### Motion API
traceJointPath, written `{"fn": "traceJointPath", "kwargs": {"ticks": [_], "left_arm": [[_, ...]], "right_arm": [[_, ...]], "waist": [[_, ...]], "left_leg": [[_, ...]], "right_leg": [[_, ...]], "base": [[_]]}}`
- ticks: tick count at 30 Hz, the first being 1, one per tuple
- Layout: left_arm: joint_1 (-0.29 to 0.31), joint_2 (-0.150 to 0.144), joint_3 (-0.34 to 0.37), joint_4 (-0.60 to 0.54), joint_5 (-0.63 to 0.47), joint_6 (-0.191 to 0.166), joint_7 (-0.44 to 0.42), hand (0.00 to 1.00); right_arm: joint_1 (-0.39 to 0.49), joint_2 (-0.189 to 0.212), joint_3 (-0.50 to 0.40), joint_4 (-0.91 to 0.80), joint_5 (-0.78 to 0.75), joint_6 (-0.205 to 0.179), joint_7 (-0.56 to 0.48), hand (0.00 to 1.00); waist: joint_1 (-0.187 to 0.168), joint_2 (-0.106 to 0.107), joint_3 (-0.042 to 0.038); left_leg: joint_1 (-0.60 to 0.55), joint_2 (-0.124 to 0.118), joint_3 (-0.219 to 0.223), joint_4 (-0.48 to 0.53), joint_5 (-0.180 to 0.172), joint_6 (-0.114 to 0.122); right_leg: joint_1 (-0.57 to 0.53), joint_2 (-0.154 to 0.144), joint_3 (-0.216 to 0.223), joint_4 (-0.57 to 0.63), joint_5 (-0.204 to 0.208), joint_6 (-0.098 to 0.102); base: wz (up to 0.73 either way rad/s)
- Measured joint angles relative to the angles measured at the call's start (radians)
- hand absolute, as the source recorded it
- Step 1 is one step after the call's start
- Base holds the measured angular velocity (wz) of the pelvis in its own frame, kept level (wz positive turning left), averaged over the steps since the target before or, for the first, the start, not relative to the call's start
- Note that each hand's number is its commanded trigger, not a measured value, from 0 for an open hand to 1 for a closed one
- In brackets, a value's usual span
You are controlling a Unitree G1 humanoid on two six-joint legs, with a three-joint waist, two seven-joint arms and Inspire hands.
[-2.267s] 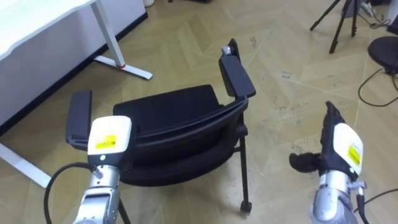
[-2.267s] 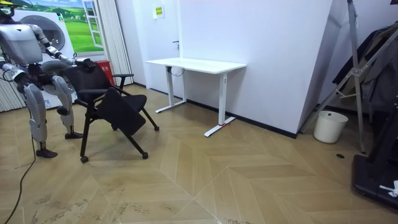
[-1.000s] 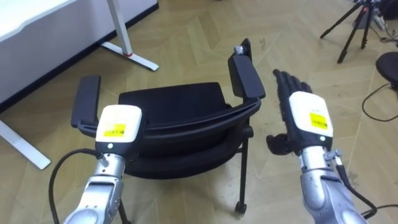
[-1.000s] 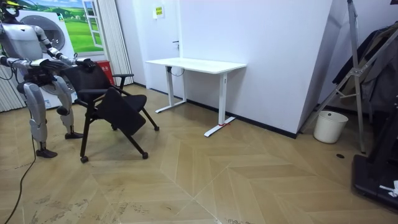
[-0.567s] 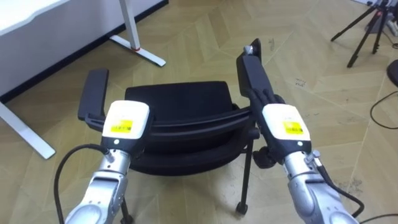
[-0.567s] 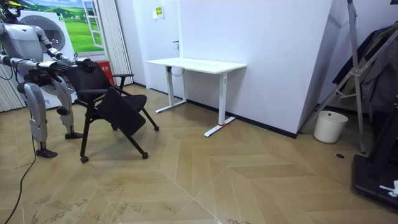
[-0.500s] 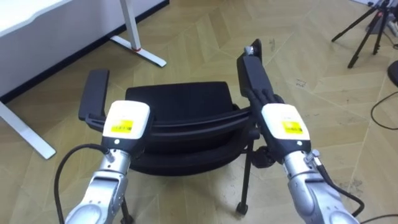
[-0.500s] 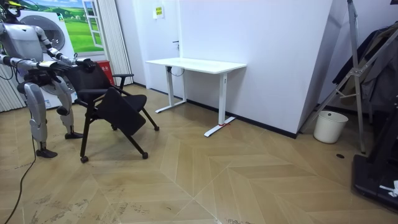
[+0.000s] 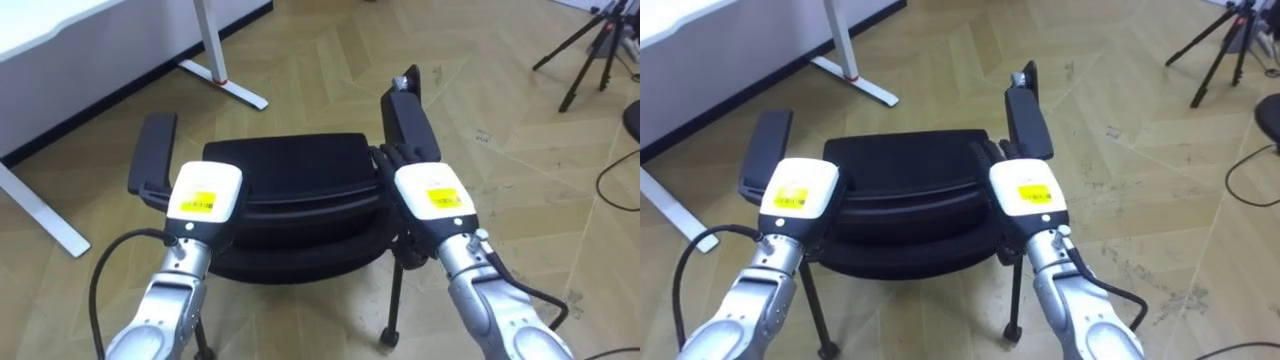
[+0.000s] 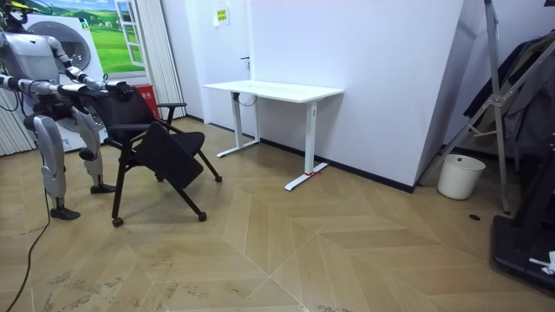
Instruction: Push chair
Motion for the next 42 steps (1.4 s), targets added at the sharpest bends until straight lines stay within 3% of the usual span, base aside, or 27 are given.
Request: {"fn": "traceJointPath", "kwargs": {"ticks": [4,11,18,19,21,22,34,38,42], "left_arm": [[-0.018,-0.008,-0.010,0.010,0.002,-0.003,0.000,1.00],[-0.034,-0.015,-0.039,0.030,0.002,-0.011,0.000,1.00],[-0.044,-0.015,-0.042,0.031,0.003,-0.028,0.000,1.00],[-0.047,-0.014,-0.048,0.031,0.003,-0.028,0.000,1.00],[-0.050,-0.014,-0.050,0.031,0.005,-0.033,0.001,1.00],[-0.051,-0.014,-0.053,0.032,0.007,-0.035,0.001,1.00],[-0.067,-0.031,-0.083,0.066,0.008,-0.053,0.005,1.00],[-0.046,-0.033,-0.085,0.055,0.018,-0.067,0.006,1.00],[-0.042,-0.033,-0.085,0.055,0.018,-0.072,0.006,1.00]], "right_arm": [[-0.006,0.007,0.006,0.000,-0.043,0.000,0.011,0.00],[-0.006,0.005,0.009,0.001,-0.068,-0.001,0.011,0.00],[-0.022,0.002,0.037,0.012,-0.073,-0.004,0.013,0.03],[-0.022,0.003,0.037,0.013,-0.073,-0.006,0.015,0.11],[-0.022,0.002,0.037,0.014,-0.073,-0.009,0.016,0.86],[-0.022,0.002,0.037,0.017,-0.072,-0.010,0.014,0.98],[-0.064,0.016,0.039,0.157,-0.064,-0.022,-0.088,1.00],[-0.056,-0.005,0.048,0.164,-0.071,-0.034,-0.100,1.00],[-0.053,-0.019,0.057,0.166,-0.074,-0.045,-0.110,1.00]], "waist": [[0.019,0.001,0.0003],[0.025,0.004,0.0030],[0.037,0.000,0.0071],[0.043,-0.002,0.0082],[0.044,-0.004,0.0093],[0.044,-0.005,0.0098],[0.052,0.000,0.0052],[0.054,0.005,-0.0011],[0.055,0.006,-0.0016]], "left_leg": [[-0.006,0.000,-0.002,0.002,0.000,0.000],[-0.014,0.000,-0.032,0.004,0.000,0.000],[-0.015,0.000,-0.042,0.004,0.000,0.000],[-0.015,0.000,-0.042,0.004,0.000,0.000],[-0.016,-0.001,-0.049,0.004,0.000,0.000],[-0.016,-0.001,-0.053,0.004,0.000,0.000],[0.001,-0.005,-0.071,0.004,0.000,0.000],[0.002,-0.006,-0.085,0.007,0.000,0.000],[-0.001,-0.006,-0.088,0.013,0.000,0.000]], "right_leg": [[-0.004,-0.001,-0.005,0.000,0.000,0.000],[0.007,-0.001,-0.049,0.000,0.000,0.000],[0.009,-0.001,-0.063,0.000,0.000,0.000],[0.008,-0.001,-0.064,0.000,0.000,0.000],[0.012,-0.001,-0.068,0.000,0.000,0.000],[0.009,-0.001,-0.074,-0.001,0.000,0.000],[0.044,-0.001,-0.079,-0.018,0.000,0.000],[0.056,0.000,-0.101,-0.019,0.000,0.000],[0.058,0.000,-0.104,-0.019,0.000,0.000]], "base": [[0.02],[0.12],[0.05],[0.00],[0.07],[0.10],[0.05],[0.10],[0.02]]}}
